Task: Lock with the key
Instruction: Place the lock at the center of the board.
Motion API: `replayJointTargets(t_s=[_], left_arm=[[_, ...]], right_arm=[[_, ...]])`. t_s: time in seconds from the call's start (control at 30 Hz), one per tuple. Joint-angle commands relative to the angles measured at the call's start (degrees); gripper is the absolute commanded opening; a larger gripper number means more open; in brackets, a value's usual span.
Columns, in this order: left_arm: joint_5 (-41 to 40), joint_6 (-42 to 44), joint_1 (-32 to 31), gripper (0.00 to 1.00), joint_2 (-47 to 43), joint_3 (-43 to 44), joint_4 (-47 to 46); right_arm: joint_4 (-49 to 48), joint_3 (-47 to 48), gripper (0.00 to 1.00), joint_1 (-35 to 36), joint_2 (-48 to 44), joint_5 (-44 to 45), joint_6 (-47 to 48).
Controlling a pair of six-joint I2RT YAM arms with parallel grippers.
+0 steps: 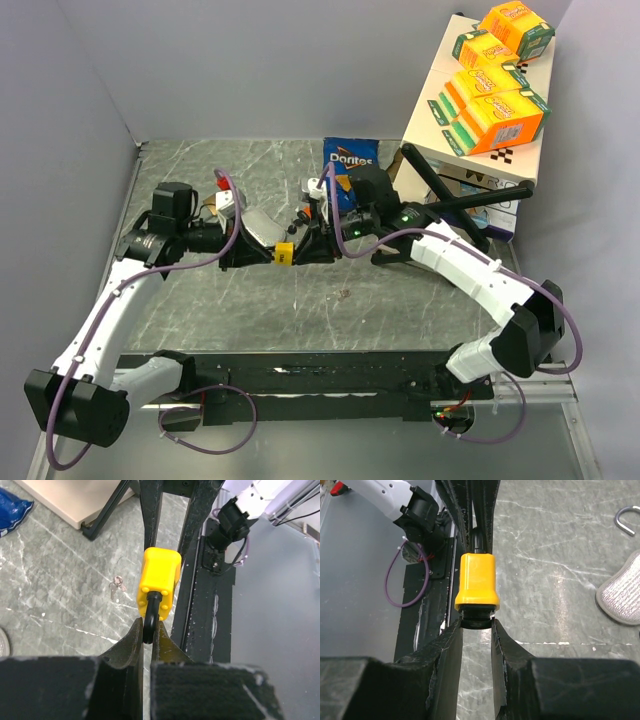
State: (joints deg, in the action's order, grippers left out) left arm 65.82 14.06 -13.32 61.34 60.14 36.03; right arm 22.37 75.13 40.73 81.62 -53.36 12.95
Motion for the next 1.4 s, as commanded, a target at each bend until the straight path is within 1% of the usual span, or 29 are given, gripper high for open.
replayJointTargets(t_s=[0.0,0.2,0.37,0.6,0.7,0.87,0.93,1.0,1.07,1.13,1.17,1.23,1.27,1.33,1.37], left_arm=[[-4.9,-0.96,-3.11,0.01,0.97,2.18,-7.29],[-8.68,-2.9,-4.78,0.01,1.41,2.44,-8.61],[-10.1,-4.22,-6.1,0.01,1.76,1.91,-9.66],[-13.87,-1.77,-9.17,0.01,3.17,2.09,-8.0],[-14.23,-0.54,-10.32,0.01,4.22,2.7,-7.38],[-10.46,-2.1,-10.76,0.01,4.75,2.18,-8.78],[-7.04,-3.69,-10.76,0.01,4.75,1.74,-9.22],[-4.05,-4.48,-9.98,0.01,4.4,1.56,-9.84],[-1.94,-3.7,-8.57,0.01,4.49,2.08,-8.01],[1.49,-2.03,-5.15,0.01,4.49,2.79,-6.25],[2.55,0.33,-2.79,0.01,4.66,3.14,-3.28],[4.57,3.93,-0.75,0.01,5.1,4.98,0.42],[5.19,8.04,1.17,0.01,5.28,6.64,5.05],[6.95,11.67,3.2,0.01,6.41,8.41,9.39],[7.39,14.82,3.48,0.01,6.77,9.98,13.15]], right_arm=[[-8.31,5.11,0.09,2.69,1.52,-7.72,-2.84],[-9.45,5.9,0.13,3.39,2.84,-7.19,-4.16],[-11.99,5.99,0.16,3.39,3.89,-6.84,-6.18],[-12.53,7.83,0.18,3.74,5.21,-7.45,-6.62],[-12.35,8.45,0.18,4.53,5.74,-8.07,-5.75],[-13.76,7.92,0.18,5.41,5.91,-8.34,-5.31],[-13.58,8.27,0.18,5.5,5.83,-8.34,-4.87],[-12.27,8.45,0.19,5.33,5.74,-8.34,-3.47],[-10.43,7.84,0.2,4.45,4.86,-8.07,-2.58],[-9.02,6.26,0.23,2.44,3.55,-8.07,-2.84],[-7.97,5.91,0.24,1.99,3.19,-8.07,-1.71],[-5.51,4.85,0.26,0.24,1.61,-7.81,0.05],[-3.41,4.41,0.27,-0.3,1.09,-7.63,1.88],[-1.64,3.09,0.36,-1.7,-0.5,-7.11,3.57],[0.37,2.48,0.41,-2.14,-1.46,-6.84,5.31]])
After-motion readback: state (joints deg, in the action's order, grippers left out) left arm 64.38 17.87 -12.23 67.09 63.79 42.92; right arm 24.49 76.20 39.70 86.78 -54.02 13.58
